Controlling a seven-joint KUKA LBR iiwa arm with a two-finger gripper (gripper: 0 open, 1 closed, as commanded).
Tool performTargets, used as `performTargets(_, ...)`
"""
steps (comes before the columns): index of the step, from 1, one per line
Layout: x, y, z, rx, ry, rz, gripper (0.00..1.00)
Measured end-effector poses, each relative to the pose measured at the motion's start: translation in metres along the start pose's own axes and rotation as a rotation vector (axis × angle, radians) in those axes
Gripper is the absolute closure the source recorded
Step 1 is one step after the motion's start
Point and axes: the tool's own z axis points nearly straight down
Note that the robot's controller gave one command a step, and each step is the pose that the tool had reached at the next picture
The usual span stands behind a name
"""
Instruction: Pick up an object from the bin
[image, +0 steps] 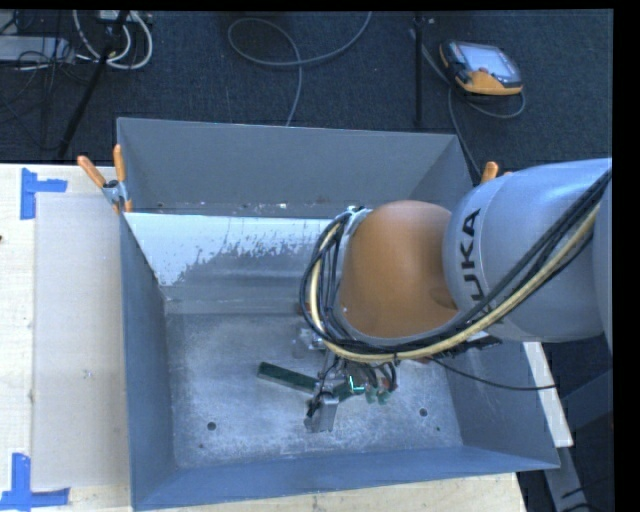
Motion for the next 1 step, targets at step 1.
performTargets(1,-0.0327,-0.0260,0.1011,0.001,-0.002,0.090,0.00)
